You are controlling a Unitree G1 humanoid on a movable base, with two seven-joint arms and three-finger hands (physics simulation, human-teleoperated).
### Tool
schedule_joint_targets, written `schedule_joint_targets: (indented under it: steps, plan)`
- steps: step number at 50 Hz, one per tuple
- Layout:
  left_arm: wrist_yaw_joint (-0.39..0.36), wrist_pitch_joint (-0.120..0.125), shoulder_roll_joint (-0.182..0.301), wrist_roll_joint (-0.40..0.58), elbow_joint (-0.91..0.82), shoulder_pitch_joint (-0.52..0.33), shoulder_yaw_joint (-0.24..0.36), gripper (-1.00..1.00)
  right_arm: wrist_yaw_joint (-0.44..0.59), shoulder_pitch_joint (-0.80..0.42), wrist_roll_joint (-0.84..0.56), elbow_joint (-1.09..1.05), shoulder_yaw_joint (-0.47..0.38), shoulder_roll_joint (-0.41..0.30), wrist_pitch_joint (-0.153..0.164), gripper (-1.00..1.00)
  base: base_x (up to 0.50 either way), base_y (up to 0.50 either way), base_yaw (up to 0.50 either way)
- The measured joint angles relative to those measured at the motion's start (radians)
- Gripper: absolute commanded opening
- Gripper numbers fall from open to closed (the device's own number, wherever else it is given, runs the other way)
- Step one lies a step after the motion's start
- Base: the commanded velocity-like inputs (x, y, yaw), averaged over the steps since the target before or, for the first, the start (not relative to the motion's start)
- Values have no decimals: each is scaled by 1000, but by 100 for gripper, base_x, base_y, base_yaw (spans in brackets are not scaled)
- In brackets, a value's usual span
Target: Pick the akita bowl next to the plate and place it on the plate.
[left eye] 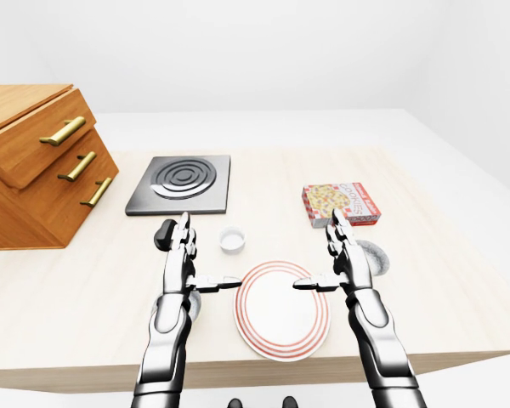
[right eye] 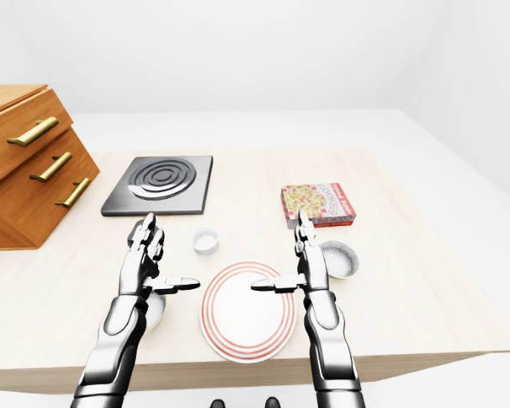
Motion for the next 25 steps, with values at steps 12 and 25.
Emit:
schedule_joint_targets:
  steps: [12,25]
  plan:
    - [1,0,0,-4,-2,1,2,100,-4,3,-4,-8,-6,-4,2,100,0,0,0]
    - [4,8,2,-9,-9,0,6,100,-6,26,-70,-140,-23,-20,68,100,0,0,0]
